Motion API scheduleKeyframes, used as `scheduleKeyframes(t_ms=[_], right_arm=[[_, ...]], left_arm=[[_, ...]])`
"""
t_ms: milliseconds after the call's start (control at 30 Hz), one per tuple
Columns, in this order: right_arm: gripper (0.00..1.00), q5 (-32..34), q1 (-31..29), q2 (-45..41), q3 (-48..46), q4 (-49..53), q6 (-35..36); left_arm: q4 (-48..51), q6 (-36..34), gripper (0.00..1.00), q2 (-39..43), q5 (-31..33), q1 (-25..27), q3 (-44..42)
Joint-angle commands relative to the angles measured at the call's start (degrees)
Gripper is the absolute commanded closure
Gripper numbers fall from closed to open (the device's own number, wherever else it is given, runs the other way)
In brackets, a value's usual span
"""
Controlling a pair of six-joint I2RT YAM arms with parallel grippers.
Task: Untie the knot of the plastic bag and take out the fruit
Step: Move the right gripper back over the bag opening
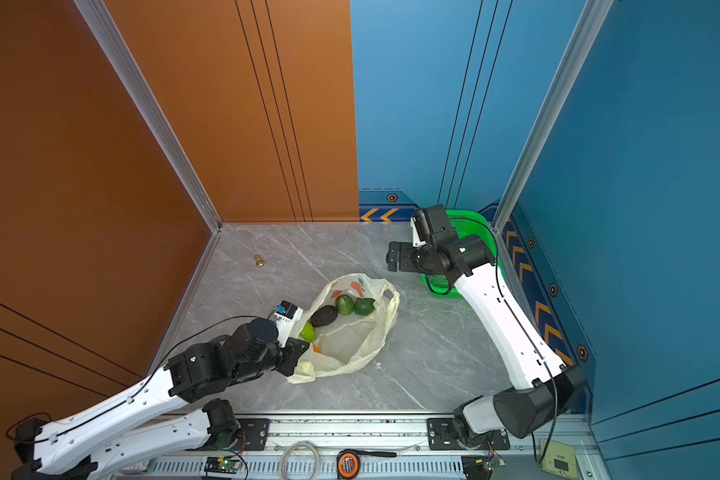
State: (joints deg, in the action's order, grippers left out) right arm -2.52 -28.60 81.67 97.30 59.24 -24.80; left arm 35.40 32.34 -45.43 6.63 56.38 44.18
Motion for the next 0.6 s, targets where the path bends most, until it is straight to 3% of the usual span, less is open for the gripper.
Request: scheduleKeyframes(t_ms=[0,300,567], right_arm=[[0.0,2.28,-6.21,0.12,3.2,2.78,-5.26],[0.0,4.75,-21.26,4.38,3.34,-0.4,-9.42],[0.0,4.7,-26.57,5.63,-8.05,-8.68,-11.38]], left_arm=[[0.37,-1.47,1.0,0.61,-0.48,0.41,0.95],[0.38,-1.93,1.0,0.6,-0.74,0.45,1.03],[0.38,-1.28,1.0,1.13,0.06,0.24,0.67]])
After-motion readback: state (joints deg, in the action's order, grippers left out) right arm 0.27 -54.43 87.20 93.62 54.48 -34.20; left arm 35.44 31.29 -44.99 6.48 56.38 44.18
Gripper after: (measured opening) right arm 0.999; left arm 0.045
